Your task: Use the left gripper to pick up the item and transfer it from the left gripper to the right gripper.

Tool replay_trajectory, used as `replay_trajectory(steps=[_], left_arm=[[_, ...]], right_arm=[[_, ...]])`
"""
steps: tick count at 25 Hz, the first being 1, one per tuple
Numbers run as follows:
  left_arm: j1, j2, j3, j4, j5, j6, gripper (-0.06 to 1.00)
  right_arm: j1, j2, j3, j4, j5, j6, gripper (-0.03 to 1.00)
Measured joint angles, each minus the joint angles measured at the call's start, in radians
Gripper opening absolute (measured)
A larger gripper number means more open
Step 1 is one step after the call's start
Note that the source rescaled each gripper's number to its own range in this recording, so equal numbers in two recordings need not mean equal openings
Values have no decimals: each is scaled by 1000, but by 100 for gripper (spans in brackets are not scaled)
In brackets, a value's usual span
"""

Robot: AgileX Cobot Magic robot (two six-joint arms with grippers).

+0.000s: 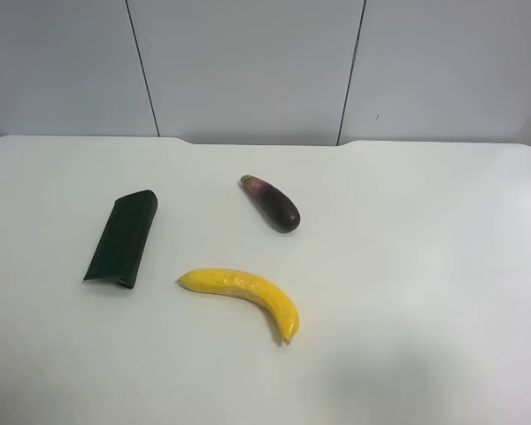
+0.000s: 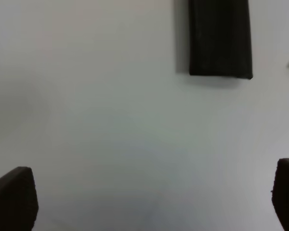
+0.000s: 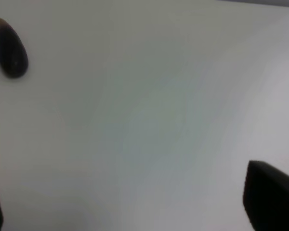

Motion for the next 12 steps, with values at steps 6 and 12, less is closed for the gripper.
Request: replay_trajectory(steps=[6,12], left_arm=[[0,265,-74,-10,-18,-4,100],[-23,459,-119,-65,-85,-24,100]], right_arm=[[0,0,0,0,0,0,100],[0,0,0,0,0,0,100]])
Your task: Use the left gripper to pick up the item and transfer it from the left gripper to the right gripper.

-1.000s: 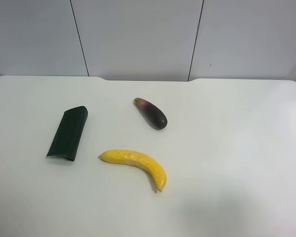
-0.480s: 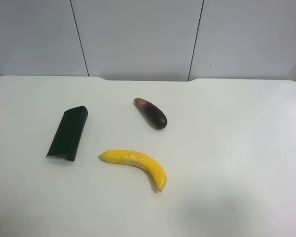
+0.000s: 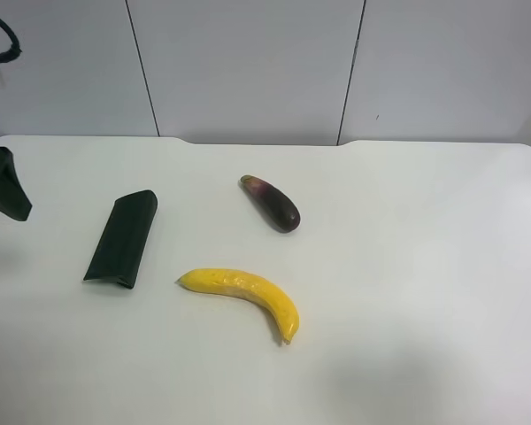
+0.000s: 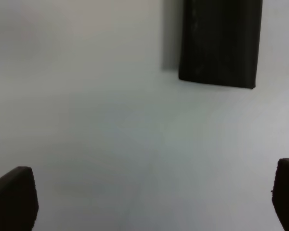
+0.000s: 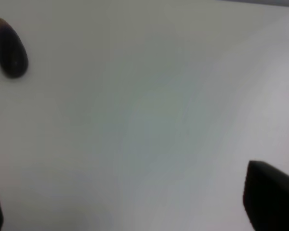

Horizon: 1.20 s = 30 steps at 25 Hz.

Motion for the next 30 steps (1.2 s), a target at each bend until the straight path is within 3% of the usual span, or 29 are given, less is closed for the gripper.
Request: replay_trajectory(steps=[8,14,30], left_arm=[[-189,156,-1,-10,-104,-145,100],[-291,257,-1,-11,-208,-197,100],[-314,476,-2,7,-383,-202,100]], right_arm=[[0,0,0,0,0,0,100],[0,0,0,0,0,0,100],[0,0,0,0,0,0,100]])
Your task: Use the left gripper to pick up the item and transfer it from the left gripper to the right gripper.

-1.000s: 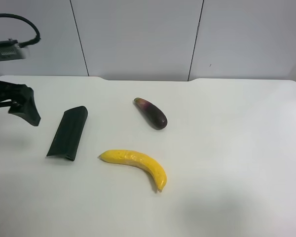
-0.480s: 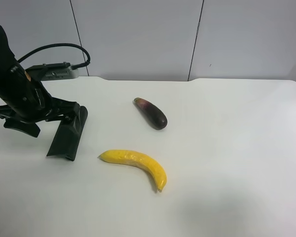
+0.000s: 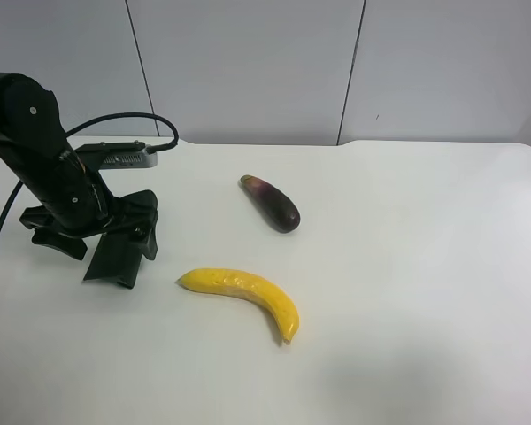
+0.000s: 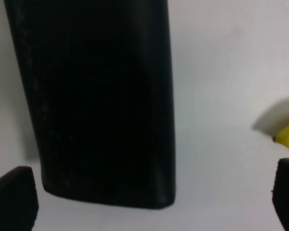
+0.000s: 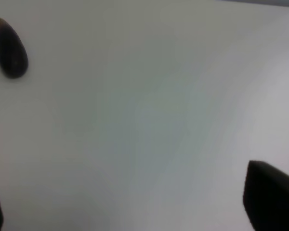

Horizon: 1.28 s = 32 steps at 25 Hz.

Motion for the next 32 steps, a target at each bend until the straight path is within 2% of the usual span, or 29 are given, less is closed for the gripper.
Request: replay_trajectory(steps=[6,10,26,27,29,32], left_arm=[[35,17,0,52,-10,-7,100],[57,43,0,57,-11,-1,100],[58,155,-1,55,-57,11,100],[58,155,-1,55,-59,11,99],[58,155,-1,55,-66,11,89],[58,155,-1,55,-71,11,61]], right_arm=[[0,0,0,0,0,0,100],[0,0,0,0,0,0,100],[0,0,0,0,0,0,100],[0,0,0,0,0,0,100],[0,0,0,0,0,0,100],[0,0,0,0,0,0,100]])
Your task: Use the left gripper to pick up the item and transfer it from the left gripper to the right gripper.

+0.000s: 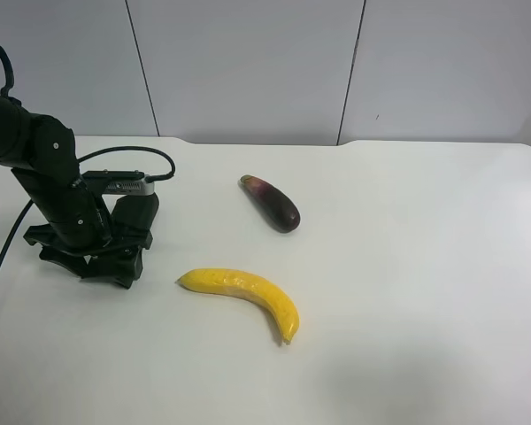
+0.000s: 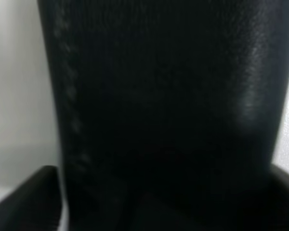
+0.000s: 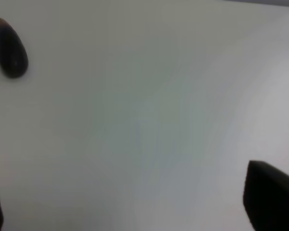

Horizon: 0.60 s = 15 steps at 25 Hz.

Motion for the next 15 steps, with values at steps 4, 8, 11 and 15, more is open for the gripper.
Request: replay_trajectory(steps=[4,8,11,15], left_arm=[[0,0,0,0,-2,0,19],[0,0,0,-2,-2,0,19],[0,-13,0,-1,5,2,18],[0,-79,0,-1,35,20,16]], right_arm=[[0,0,0,0,0,0,100],[0,0,0,0,0,0,100],[0,0,0,0,0,1,100],[0,0,0,0,0,1,100]])
